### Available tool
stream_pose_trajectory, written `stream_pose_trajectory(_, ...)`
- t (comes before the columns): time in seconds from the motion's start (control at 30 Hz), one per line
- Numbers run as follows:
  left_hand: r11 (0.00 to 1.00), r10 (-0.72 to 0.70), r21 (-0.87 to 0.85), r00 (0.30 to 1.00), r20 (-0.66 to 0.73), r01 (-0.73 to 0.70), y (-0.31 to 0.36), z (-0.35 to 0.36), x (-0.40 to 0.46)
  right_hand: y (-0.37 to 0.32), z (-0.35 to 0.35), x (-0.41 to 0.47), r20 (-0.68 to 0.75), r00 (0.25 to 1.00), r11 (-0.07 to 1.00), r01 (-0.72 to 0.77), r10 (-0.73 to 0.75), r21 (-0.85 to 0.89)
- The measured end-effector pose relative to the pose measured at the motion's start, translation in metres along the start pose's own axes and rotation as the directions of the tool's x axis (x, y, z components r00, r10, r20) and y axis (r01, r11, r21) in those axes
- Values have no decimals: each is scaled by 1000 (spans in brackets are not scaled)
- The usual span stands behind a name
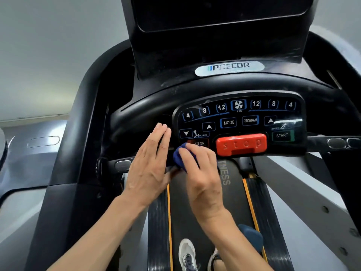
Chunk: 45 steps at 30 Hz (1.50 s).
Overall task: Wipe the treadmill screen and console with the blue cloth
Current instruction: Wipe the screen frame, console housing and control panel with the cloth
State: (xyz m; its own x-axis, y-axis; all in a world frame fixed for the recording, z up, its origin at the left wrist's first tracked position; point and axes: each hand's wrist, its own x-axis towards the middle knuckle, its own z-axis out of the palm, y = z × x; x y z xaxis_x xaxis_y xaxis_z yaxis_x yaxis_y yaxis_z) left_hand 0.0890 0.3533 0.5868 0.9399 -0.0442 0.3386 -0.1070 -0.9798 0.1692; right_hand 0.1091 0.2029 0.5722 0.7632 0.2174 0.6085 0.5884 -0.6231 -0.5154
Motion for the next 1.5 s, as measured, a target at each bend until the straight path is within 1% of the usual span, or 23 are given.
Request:
stream_pose_trajectory(0.1, 998, -22, 52, 998, 66, 18, -6, -19, 2, 15, -18, 26, -103, 978, 983, -183, 181, -16)
stream_pose_trajectory(0.13, 998, -25, 54, 996, 87, 20, -7, -22, 2, 11, -19, 29, -66, 975, 977, -212, 210, -12)
stream_pose_trajectory(0.2, 999, -27, 26, 996, 85, 24, -7, -34, 7, -6, -23, 34, 85, 982, 985, -171, 167, 39)
stream_pose_trajectory(0.27, 1000, -22, 6, 997, 72, 22, -6, -47, 13, -13, -32, 44, 162, 977, 983, -156, 139, 97)
stream_pose_trajectory(0.33, 999, -32, 11, 998, 57, 32, -7, -60, 20, -15, -46, 65, 152, 972, 971, -201, 181, 126)
stream_pose_trajectory(0.47, 996, -84, -34, 996, 8, 84, -7, -79, 36, -22, -71, 115, 163, 932, 909, -353, 323, 221)
stream_pose_trajectory(0.57, 991, -124, -60, 992, -17, 122, -8, -87, 50, -22, -89, 157, 104, 914, 874, -406, 393, 267)
stream_pose_trajectory(0.63, 987, -150, -67, 988, -20, 148, -11, -88, 60, -21, -96, 188, 78, 910, 853, -408, 406, 325)
stream_pose_trajectory(0.7, 981, -178, -75, 984, -9, 177, -16, -86, 72, -16, -93, 218, 43, 927, 868, -364, 372, 339)
stream_pose_trajectory(0.77, 976, -204, -78, 979, 11, 205, -23, -79, 85, 0, -77, 242, 72, 952, 901, -306, 299, 307)
stream_pose_trajectory(0.8, 973, -218, -75, 976, 25, 219, -26, -74, 91, 13, -65, 250, 150, 957, 918, -283, 250, 278)
stream_pose_trajectory(0.83, 969, -235, -69, 971, 39, 237, -29, -68, 96, 27, -51, 256, 279, 940, 938, -265, 199, 223)
stream_pose_trajectory(0.87, 964, -254, -61, 966, 54, 257, -33, -62, 102, 41, -39, 259, 450, 879, 959, -243, 154, 146)
stream_pose_trajectory(0.9, 959, -275, -56, 959, 70, 279, -36, -55, 107, 54, -28, 258, 622, 776, 978, -195, 106, 78)
stream_pose_trajectory(0.93, 952, -297, -54, 951, 85, 302, -39, -49, 112, 67, -21, 258, 739, 672, 990, -127, 43, 57)
stream_pose_trajectory(0.97, 944, -319, -57, 943, 95, 325, -42, -43, 116, 79, -15, 260, 803, 596, 994, -73, -18, 76)
stream_pose_trajectory(1.0, 935, -341, -63, 934, 102, 348, -45, -37, 120, 90, -11, 263, 829, 554, 994, -28, -76, 110)
stream_pose_trajectory(1.1, 908, -391, -92, 905, 168, 409, -57, -24, 129, 106, 3, 274, 824, 504, 964, 198, -258, 180)
stream_pose_trajectory(1.17, 902, -403, -70, 890, 213, 425, -63, -19, 130, 98, 27, 278, 812, 477, 924, 333, -336, 187)
stream_pose_trajectory(1.23, 905, -403, -34, 880, 253, 424, -67, -15, 131, 73, 62, 275, 790, 442, 885, 385, -425, 261)
stream_pose_trajectory(1.33, 895, -407, -41, 852, 329, 444, -74, -13, 129, 41, 90, 273, 776, 387, 856, 359, -499, 371)
stream_pose_trajectory(1.4, 883, -417, -64, 840, 347, 465, -77, -12, 124, 56, 79, 279, 782, 419, 884, 284, -462, 370)
stream_pose_trajectory(1.5, 879, -428, -59, 840, 334, 472, -73, -9, 119, 113, 26, 296, 786, 494, 927, 241, -373, 288)
